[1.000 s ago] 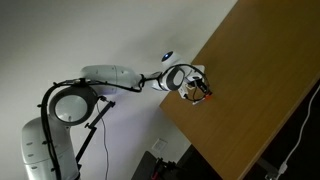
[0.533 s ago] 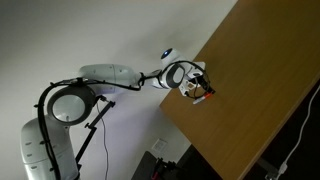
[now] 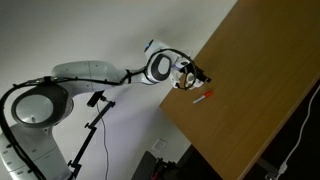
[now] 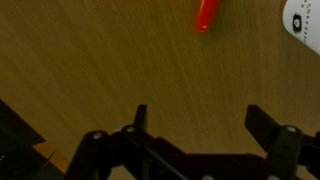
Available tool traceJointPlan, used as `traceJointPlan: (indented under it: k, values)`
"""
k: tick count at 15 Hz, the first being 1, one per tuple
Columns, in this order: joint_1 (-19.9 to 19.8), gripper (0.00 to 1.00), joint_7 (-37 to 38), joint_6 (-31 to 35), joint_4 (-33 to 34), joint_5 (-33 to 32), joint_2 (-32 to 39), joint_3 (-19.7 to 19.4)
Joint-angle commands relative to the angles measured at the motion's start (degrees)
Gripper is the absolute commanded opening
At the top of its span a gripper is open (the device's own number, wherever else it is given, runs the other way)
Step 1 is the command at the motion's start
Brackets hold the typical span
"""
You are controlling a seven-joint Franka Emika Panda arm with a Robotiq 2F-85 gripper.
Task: Remove the marker from the white mug then put it on the table
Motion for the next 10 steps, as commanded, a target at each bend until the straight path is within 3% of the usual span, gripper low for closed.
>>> traceJointPlan:
  k: [1,4,5,10]
  values:
    - [4.36,1.00,5.60,2.91,-7.48,-5.00,-7.75,-3.63]
    - [4.94,1.00,8.33,4.26,-9.67,-8.07,-10.89,-3.74]
    - [2.61,1.00,6.61,2.22,-5.48,-6.98,-7.30,-1.69]
    - [2.70,1.00,7.21,2.40,-7.35,-7.89,-9.36,-1.58]
